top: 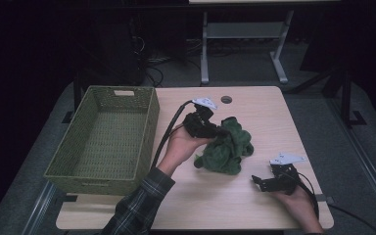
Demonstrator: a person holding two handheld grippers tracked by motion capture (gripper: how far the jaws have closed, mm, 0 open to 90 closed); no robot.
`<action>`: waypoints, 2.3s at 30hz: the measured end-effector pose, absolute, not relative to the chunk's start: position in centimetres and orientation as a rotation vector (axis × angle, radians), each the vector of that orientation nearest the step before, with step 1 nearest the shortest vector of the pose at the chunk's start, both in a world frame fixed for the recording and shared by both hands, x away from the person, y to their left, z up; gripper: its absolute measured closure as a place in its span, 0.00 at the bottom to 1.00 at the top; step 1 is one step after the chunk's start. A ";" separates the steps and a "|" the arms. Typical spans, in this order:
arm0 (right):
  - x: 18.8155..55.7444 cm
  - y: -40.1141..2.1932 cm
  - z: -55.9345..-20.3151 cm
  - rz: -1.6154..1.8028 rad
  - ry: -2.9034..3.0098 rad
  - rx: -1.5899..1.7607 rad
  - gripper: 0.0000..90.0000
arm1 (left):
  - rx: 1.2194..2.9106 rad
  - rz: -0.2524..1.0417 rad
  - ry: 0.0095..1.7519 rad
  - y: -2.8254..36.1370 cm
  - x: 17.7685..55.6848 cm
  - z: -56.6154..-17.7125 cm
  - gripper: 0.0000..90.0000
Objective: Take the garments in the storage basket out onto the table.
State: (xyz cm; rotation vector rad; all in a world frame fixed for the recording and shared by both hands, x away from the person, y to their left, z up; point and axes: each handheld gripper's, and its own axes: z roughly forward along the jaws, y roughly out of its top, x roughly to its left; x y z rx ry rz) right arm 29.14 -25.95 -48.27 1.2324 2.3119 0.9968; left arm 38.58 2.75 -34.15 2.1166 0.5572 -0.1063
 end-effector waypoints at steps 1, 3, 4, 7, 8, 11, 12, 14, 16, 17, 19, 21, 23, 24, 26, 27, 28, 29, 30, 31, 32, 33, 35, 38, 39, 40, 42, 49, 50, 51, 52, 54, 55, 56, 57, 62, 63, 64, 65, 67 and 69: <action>29.1 -25.9 -48.3 0.997 2.313 1.238 0.10 | 2.120 -0.119 0.561 2.6 38.6 -34.6 0.95; 29.1 -25.9 -48.3 0.995 2.314 1.236 0.10 | 2.128 -0.132 0.565 2.4 38.7 -35.5 0.95; 29.1 -25.9 -48.3 0.996 2.314 1.236 0.10 | 2.134 -0.139 0.570 2.3 38.7 -36.0 0.95; 29.1 -25.9 -48.3 0.996 2.312 1.233 0.10 | 2.160 -0.150 0.610 2.2 39.2 -38.0 0.95; 29.1 -25.9 -48.3 0.996 2.312 1.233 0.10 | 2.164 -0.151 0.622 2.2 39.3 -38.6 0.95; 29.1 -26.0 -48.3 0.996 2.312 1.231 0.10 | 2.175 -0.164 0.644 2.3 39.7 -40.0 0.95; 29.1 -26.0 -48.3 0.996 2.312 1.231 0.10 | 2.175 -0.164 0.644 2.3 39.7 -40.0 0.95; 29.1 -25.9 -48.3 0.997 2.312 1.232 0.10 | 2.181 -0.170 0.661 2.3 40.0 -40.9 0.95; 29.1 -25.9 -48.3 0.997 2.312 1.232 0.10 | 2.198 -0.168 0.667 2.3 40.3 -41.6 0.95; 29.1 -26.0 -48.3 0.996 2.312 1.230 0.10 | 2.203 -0.172 0.674 2.2 40.3 -42.0 0.95; 29.1 -26.0 -48.3 0.996 2.313 1.230 0.10 | 2.222 -0.165 0.674 2.0 40.5 -42.5 0.95; 29.1 -26.0 -48.3 0.996 2.313 1.231 0.10 | 2.244 -0.154 0.675 1.7 40.5 -43.0 0.95; 29.1 -26.0 -48.3 0.996 2.313 1.230 0.10 | 2.258 -0.153 0.675 1.5 40.5 -43.5 0.95; 29.1 -26.0 -48.3 0.996 2.313 1.230 0.10 | 2.265 -0.153 0.675 1.4 40.6 -43.7 0.95; 29.1 -26.0 -48.3 0.996 2.313 1.230 0.10 | 2.280 -0.153 0.678 1.3 40.7 -44.2 0.94; 29.1 -26.0 -48.3 0.996 2.313 1.230 0.10 | 2.280 -0.158 0.681 1.2 40.7 -44.5 0.94; 29.1 -26.0 -48.3 0.996 2.312 1.230 0.10 | 2.286 -0.162 0.681 1.2 40.8 -44.7 0.94; 29.1 -26.0 -48.3 0.996 2.313 1.230 0.10 | 2.285 -0.166 0.682 1.2 40.8 -44.9 0.94; 29.1 -26.0 -48.3 0.996 2.313 1.230 0.10 | 2.283 -0.175 0.685 1.2 40.7 -45.1 0.93; 29.1 -26.0 -48.3 0.996 2.313 1.230 0.10 | 2.283 -0.175 0.685 1.2 40.7 -45.1 0.92; 29.1 -26.0 -48.3 0.996 2.312 1.230 0.10 | 2.281 -0.172 0.682 1.2 40.7 -45.0 0.92; 29.1 -26.0 -48.3 0.996 2.313 1.230 0.10 | 2.284 -0.162 0.675 1.3 40.7 -44.7 0.90; 29.1 -26.0 -48.3 0.996 2.312 1.230 0.10 | 2.277 -0.140 0.670 1.6 40.5 -43.9 0.84; 29.1 -26.0 -48.3 0.996 2.312 1.230 0.10 | 2.272 -0.089 0.639 1.9 39.7 -42.0 0.75; 29.1 -26.0 -48.3 0.996 2.313 1.230 0.10 | 2.270 -0.081 0.632 2.0 39.4 -41.6 0.73; 29.1 -26.0 -48.3 0.996 2.313 1.230 0.10 | 2.270 -0.081 0.632 2.0 39.4 -41.6 0.71; 29.1 -26.0 -48.3 0.996 2.313 1.230 0.10 | 2.263 -0.062 0.616 2.1 38.9 -40.9 0.70; 29.2 -26.0 -48.3 0.996 2.313 1.230 0.10 | 2.273 -0.068 0.544 1.7 36.9 -39.7 0.68; 29.2 -26.0 -48.3 0.996 2.313 1.230 0.10 | 2.277 -0.065 0.536 1.5 36.7 -39.8 0.68; 29.1 -26.0 -48.3 0.996 2.312 1.231 0.10 | 2.283 -0.067 0.533 1.4 36.5 -40.0 0.68; 29.1 -26.0 -48.3 0.996 2.313 1.230 0.10 | 2.290 -0.068 0.527 1.2 36.4 -40.1 0.67; 29.1 -26.0 -48.3 0.996 2.313 1.231 0.10 | 2.297 -0.074 0.538 0.9 36.3 -40.6 0.67; 29.1 -26.0 -48.3 0.995 2.313 1.230 0.10 | 2.299 -0.075 0.538 0.8 36.3 -40.8 0.66; 29.1 -26.0 -48.3 0.995 2.313 1.230 0.10 | 2.307 -0.075 0.543 0.8 36.3 -41.0 0.66; 29.1 -26.0 -48.3 0.995 2.312 1.232 0.10 | 2.309 -0.076 0.545 0.7 36.3 -41.3 0.66; 29.1 -25.9 -48.3 0.995 2.312 1.234 0.10 | 2.351 -0.061 0.558 0.4 36.4 -42.4 0.65; 29.1 -25.9 -48.3 0.995 2.312 1.234 0.10 | 2.351 -0.061 0.558 0.4 36.4 -42.4 0.65; 29.1 -25.9 -48.3 0.995 2.312 1.234 0.10 | 2.355 -0.059 0.563 0.3 36.4 -42.6 0.65; 29.1 -25.9 -48.3 0.995 2.312 1.233 0.10 | 2.371 -0.054 0.554 0.3 36.4 -42.8 0.65; 29.1 -25.9 -48.3 0.993 2.309 1.236 0.10 | 2.383 -0.050 0.560 0.3 36.5 -43.2 0.66; 29.1 -25.9 -48.3 0.992 2.307 1.238 0.10 | 2.394 -0.046 0.555 0.3 36.5 -43.4 0.81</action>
